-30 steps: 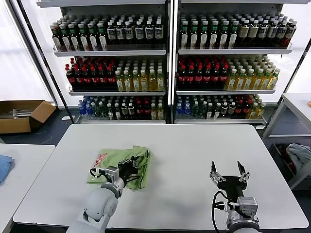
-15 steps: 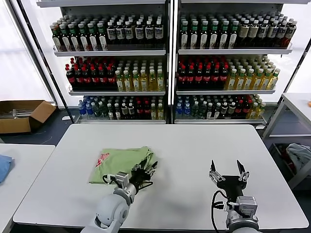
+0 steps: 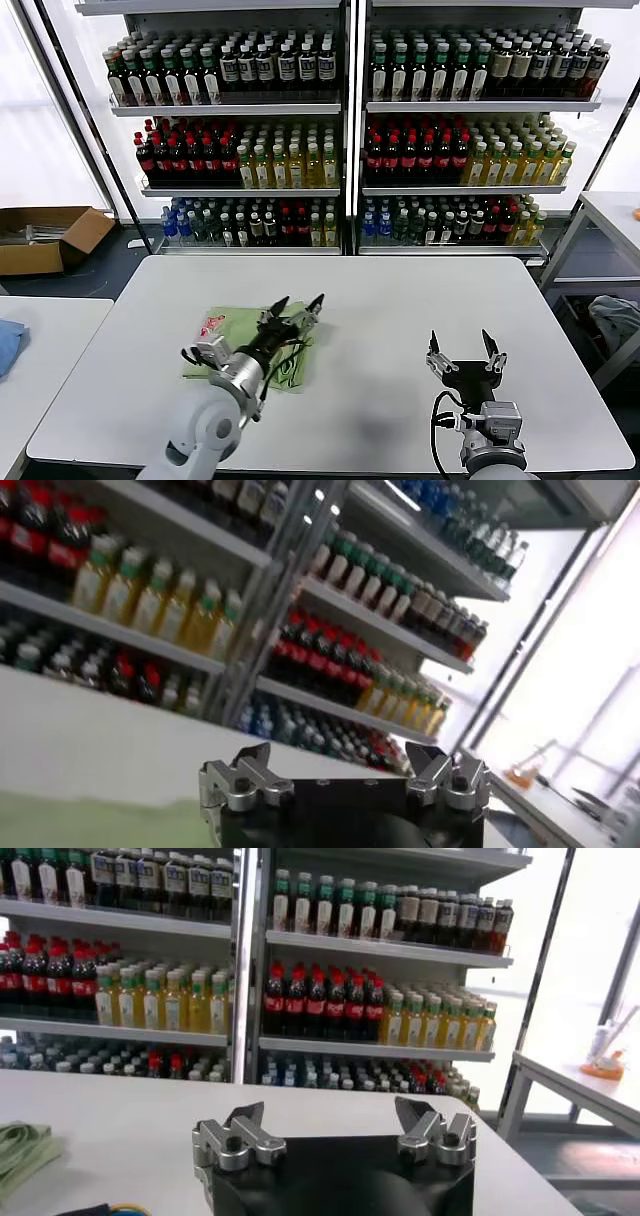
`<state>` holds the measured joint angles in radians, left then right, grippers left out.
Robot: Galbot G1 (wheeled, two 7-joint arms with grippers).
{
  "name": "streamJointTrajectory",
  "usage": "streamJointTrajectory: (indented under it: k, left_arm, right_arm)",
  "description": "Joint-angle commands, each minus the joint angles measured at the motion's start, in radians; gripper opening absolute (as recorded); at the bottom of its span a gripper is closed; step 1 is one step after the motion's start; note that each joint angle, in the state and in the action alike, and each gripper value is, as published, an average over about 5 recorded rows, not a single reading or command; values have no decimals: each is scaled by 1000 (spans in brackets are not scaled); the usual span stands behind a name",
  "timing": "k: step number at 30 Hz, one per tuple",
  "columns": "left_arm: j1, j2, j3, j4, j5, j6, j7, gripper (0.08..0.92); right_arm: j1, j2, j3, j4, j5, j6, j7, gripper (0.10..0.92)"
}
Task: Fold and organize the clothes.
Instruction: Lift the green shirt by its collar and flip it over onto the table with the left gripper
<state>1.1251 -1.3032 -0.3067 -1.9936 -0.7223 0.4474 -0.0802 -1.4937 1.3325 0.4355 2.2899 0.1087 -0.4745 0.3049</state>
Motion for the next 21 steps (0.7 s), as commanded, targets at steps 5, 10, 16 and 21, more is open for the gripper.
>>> streamJointTrajectory:
  k: [5, 10, 16, 21]
  left_arm:
    - [31, 319, -246, 210, 248, -31, 127, 823]
    - [31, 301, -245, 284, 258, -40, 146, 823]
    - [32, 269, -225, 306, 227, -33, 147, 823]
    - [26, 247, -210, 319, 211, -24, 151, 823]
  right_arm:
    - [113, -67, -5, -36, 126, -52, 27, 823]
    - [114, -53, -13, -50, 123, -52, 27, 823]
    - [108, -39, -16, -60, 114, -48, 23, 823]
    - [99, -31, -22, -62, 104, -45, 19, 823]
